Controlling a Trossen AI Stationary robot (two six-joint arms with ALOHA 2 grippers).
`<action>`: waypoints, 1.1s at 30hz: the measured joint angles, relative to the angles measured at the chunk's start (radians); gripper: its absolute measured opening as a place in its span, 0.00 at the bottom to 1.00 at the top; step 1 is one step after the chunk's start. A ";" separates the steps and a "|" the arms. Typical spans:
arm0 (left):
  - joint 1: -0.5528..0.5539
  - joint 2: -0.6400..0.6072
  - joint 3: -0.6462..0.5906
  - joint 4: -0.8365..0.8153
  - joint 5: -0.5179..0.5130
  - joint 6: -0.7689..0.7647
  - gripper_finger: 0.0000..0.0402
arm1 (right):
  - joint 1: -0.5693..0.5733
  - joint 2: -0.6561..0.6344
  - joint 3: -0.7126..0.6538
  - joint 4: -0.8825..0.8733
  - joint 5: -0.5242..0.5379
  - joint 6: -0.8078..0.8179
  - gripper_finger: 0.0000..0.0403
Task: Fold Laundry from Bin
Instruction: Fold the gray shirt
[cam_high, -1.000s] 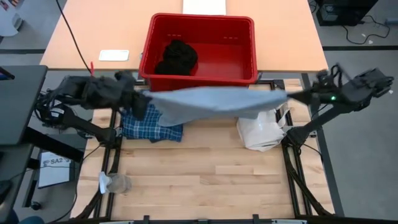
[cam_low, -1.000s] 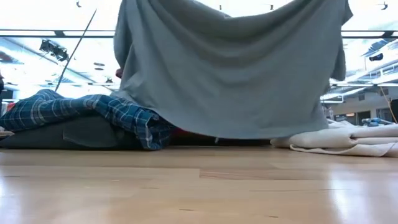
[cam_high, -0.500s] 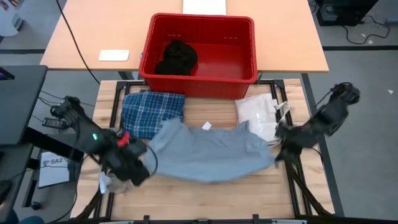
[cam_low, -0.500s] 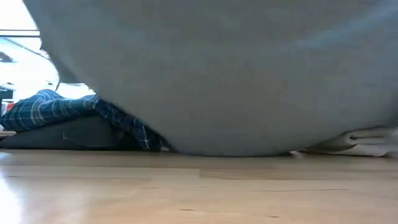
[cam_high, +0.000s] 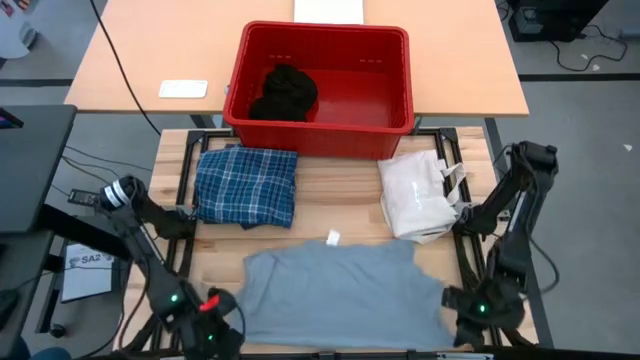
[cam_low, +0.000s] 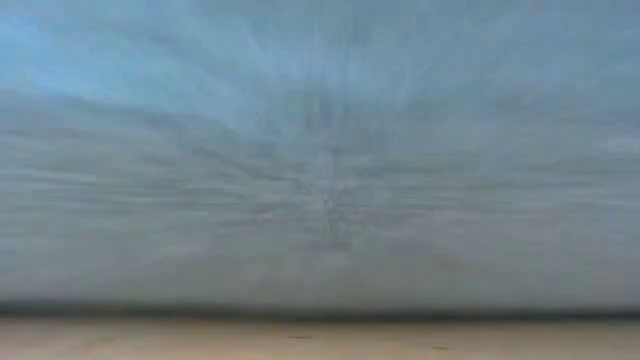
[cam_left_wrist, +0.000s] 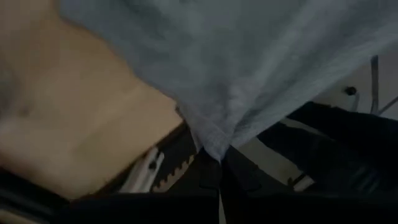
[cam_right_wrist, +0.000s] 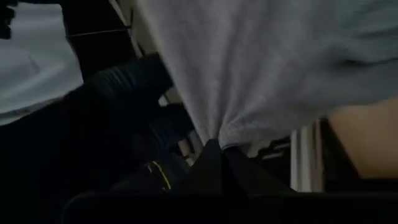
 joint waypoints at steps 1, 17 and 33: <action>-0.015 0.012 0.000 0.010 0.000 -0.033 0.00 | 0.017 0.027 0.000 0.026 0.000 0.024 0.00; 0.131 -0.042 0.001 -0.375 -0.086 0.059 0.01 | -0.080 -0.059 0.000 -0.316 0.023 0.107 0.00; 0.517 -0.087 -0.035 -0.541 -0.236 0.479 0.01 | -0.268 -0.406 -0.226 -0.648 -0.028 0.045 0.00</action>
